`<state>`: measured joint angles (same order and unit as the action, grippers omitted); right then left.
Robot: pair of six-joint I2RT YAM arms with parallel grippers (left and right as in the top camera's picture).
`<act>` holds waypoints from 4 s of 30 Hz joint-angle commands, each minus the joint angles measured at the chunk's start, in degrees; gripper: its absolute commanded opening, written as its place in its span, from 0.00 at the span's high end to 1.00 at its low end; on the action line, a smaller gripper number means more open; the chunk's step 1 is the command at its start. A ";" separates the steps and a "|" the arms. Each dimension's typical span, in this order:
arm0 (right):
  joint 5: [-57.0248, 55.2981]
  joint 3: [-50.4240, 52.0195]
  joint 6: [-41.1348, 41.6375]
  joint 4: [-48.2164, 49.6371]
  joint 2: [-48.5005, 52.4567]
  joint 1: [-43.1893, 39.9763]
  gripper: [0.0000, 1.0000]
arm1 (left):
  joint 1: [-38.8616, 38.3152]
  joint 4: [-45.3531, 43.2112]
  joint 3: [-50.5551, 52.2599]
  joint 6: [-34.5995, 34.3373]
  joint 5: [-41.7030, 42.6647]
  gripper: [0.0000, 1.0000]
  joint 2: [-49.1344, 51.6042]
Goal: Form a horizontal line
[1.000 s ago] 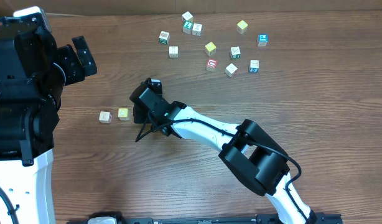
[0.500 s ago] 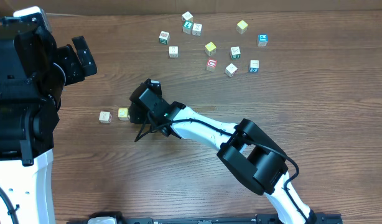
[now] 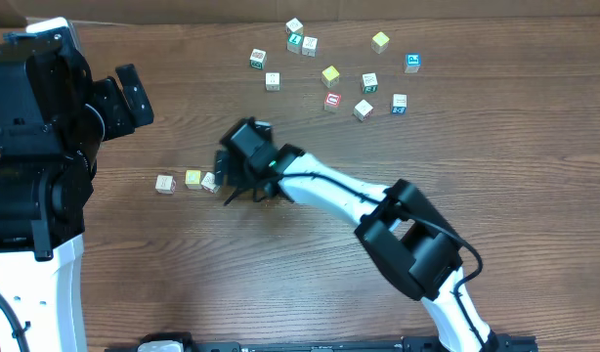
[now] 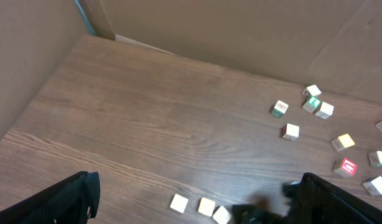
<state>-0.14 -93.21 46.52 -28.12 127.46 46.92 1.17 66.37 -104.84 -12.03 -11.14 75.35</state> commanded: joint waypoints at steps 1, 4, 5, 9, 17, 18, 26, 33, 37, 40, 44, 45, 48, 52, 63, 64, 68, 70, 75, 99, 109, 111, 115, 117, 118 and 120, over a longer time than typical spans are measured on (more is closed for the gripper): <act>0.61 0.50 -0.09 -2.93 -5.79 -3.87 0.00 | 0.20 0.81 -1.18 0.22 0.70 0.00 0.31; 3.78 0.50 -0.09 -4.74 -10.82 -6.10 0.00 | 0.20 1.33 -1.18 0.20 0.72 0.00 0.31; 4.20 0.50 -0.11 -5.38 -12.39 -6.69 0.00 | 0.20 1.44 -1.18 0.20 0.72 0.00 0.31; 4.15 0.50 -0.11 -9.07 -18.03 -8.79 0.00 | 0.20 2.67 -1.18 0.20 0.74 0.00 0.31; 3.23 0.50 -9.90 -21.49 -26.32 -14.27 0.00 | 0.20 4.98 -1.18 0.20 8.81 0.01 0.31; 2.78 0.50 -12.00 -22.27 -26.43 -15.26 0.00 | 0.20 4.90 -1.18 0.20 10.29 0.00 0.31; 1.31 0.57 -22.53 -18.53 -24.48 -25.11 0.00 | 0.20 4.44 -1.18 0.22 16.09 0.00 1.42; 1.75 0.55 -27.23 -8.68 -20.26 -31.41 0.00 | 0.17 4.28 -1.18 0.02 18.71 0.00 5.27; 1.73 0.55 -28.44 -2.73 -15.12 -33.64 0.00 | -0.02 4.26 -1.18 -0.48 18.69 0.01 7.08; 1.99 0.24 -28.65 1.25 -9.75 -34.25 0.00 | -0.13 3.76 -1.18 -0.46 18.67 0.00 7.69; 1.62 -2.23 -30.56 4.44 -4.00 -33.92 0.00 | -0.13 2.86 -1.18 -0.42 18.62 0.00 7.80; 1.18 -3.32 -30.56 4.96 -2.36 -33.92 0.00 | -0.13 2.62 -1.18 -0.44 18.64 0.01 7.80; 1.07 -7.39 -30.53 5.31 2.84 -34.05 0.00 | -0.13 2.19 -1.18 -0.44 18.64 0.00 7.80; 1.11 -12.41 -30.58 4.81 8.24 -34.18 0.02 | -0.13 2.19 -1.18 -0.39 18.62 0.00 7.80; -5.40 -16.31 -35.08 -5.31 8.74 -34.12 0.59 | -0.13 2.29 -1.18 0.07 18.18 0.01 7.80; -5.40 -17.97 -35.08 -6.78 8.74 -34.10 0.63 | -0.13 2.32 -1.18 0.07 18.18 0.00 7.80; -5.38 -26.21 -35.08 -13.03 8.74 -33.97 0.75 | -0.13 2.27 -1.18 0.28 18.01 0.00 7.80; -5.38 -29.90 -35.08 -15.89 8.74 -33.88 0.78 | -0.11 2.27 -1.18 0.28 17.38 0.00 7.80; -5.40 -32.76 -36.00 -18.95 8.90 -33.88 0.20 | -0.13 2.38 -1.18 0.26 15.06 0.01 7.80; -5.38 -20.74 -38.05 -8.00 13.75 -34.51 0.50 | -0.11 2.21 -1.18 0.24 15.04 0.00 7.80; -5.38 -21.66 -38.01 -8.15 13.66 -34.51 0.83 | -0.11 2.25 -1.18 0.28 14.99 0.00 7.80; -5.38 -22.64 -38.01 -8.74 13.64 -34.47 0.86 | -0.11 2.25 -1.18 0.31 14.97 0.01 7.80; -5.35 -25.88 -38.01 -13.25 12.61 -34.40 0.90 | -0.11 1.57 -1.18 0.76 14.93 0.00 7.80; -5.31 -30.71 -37.79 -20.70 9.70 -34.29 0.93 | -0.04 -2.54 -1.18 2.23 14.91 0.00 7.80; -5.03 -31.80 -37.79 -22.23 8.96 -34.23 0.93 | -0.04 -3.82 -1.18 2.23 14.73 0.01 7.80; -4.02 -34.88 -37.64 -26.62 6.99 -33.88 0.94 | -0.04 -6.08 -1.18 2.25 14.73 0.00 7.80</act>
<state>-4.97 -122.04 8.80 -52.12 140.55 12.78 1.17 62.43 -104.92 -11.44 4.23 83.18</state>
